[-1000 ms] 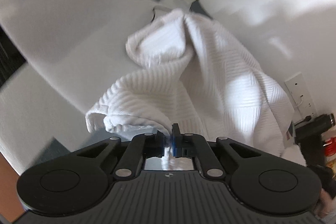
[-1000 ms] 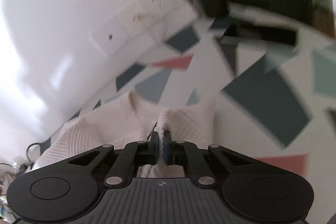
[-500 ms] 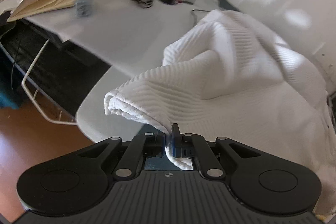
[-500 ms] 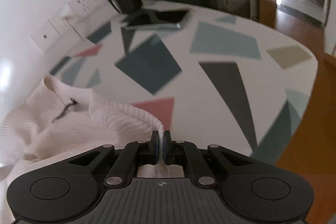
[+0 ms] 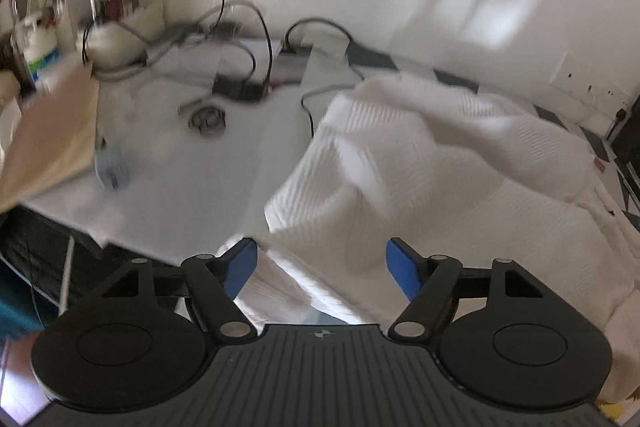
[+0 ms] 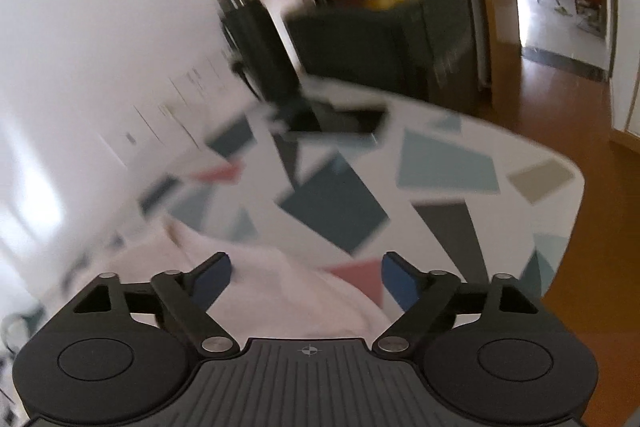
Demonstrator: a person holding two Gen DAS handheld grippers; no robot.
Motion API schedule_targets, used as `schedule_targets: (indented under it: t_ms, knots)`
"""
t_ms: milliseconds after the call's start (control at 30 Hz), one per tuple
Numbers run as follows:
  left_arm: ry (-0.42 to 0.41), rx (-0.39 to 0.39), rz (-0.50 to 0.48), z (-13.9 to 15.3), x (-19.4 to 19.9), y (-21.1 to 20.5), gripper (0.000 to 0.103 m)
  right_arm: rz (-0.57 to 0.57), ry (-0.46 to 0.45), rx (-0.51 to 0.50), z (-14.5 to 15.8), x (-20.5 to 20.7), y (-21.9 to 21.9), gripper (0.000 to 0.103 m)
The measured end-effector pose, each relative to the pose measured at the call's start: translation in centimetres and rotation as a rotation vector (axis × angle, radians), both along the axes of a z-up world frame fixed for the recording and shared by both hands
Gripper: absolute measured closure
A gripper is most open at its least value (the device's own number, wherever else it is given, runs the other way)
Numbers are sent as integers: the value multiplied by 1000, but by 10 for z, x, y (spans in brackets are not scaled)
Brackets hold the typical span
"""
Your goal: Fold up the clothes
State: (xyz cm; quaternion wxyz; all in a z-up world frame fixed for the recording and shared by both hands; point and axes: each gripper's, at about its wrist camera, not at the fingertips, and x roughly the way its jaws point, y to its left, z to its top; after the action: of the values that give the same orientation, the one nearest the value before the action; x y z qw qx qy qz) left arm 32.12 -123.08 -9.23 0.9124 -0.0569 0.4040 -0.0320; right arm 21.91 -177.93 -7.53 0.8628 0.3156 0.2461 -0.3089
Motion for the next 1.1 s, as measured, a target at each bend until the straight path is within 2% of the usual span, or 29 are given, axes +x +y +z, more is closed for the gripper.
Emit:
schedule_targets:
  t_ms: [133, 233, 433, 533, 633, 700, 767, 833, 900, 1033, 1100]
  knots:
    - [-145, 1, 80, 28, -4, 13, 17, 47, -127, -76, 46, -5, 14, 6]
    - [-204, -42, 91, 44, -3, 22, 15, 100, -205, -137, 78, -3, 21, 2]
    - [-281, -144, 58, 78, 18, 26, 15, 192, -290, -244, 128, 22, 37, 1]
    - [-350, -199, 52, 100, 32, 26, 15, 224, -322, -277, 149, 39, 43, 1]
    - [-430, -199, 54, 119, 45, 21, 12, 256, -361, -341, 166, 55, 51, 1]
    - [-461, -165, 42, 124, 56, 14, 4, 279, -365, -384, 171, 68, 55, 1]
    - [-463, -127, 19, 123, 72, 5, 2, 303, -339, -382, 166, 84, 57, 1]
    - [-393, -115, -20, 109, 93, -5, 2, 333, -292, -338, 148, 102, 52, 1]
    - [-307, -110, -47, 82, 114, -16, 2, 356, -215, -300, 121, 119, 46, 1]
    - [-135, -32, -78, 19, 151, -42, 2, 379, -62, -252, 56, 153, 28, 1]
    - [-71, -18, -90, -4, 166, -53, 2, 379, 2, -233, 22, 172, 14, 1]
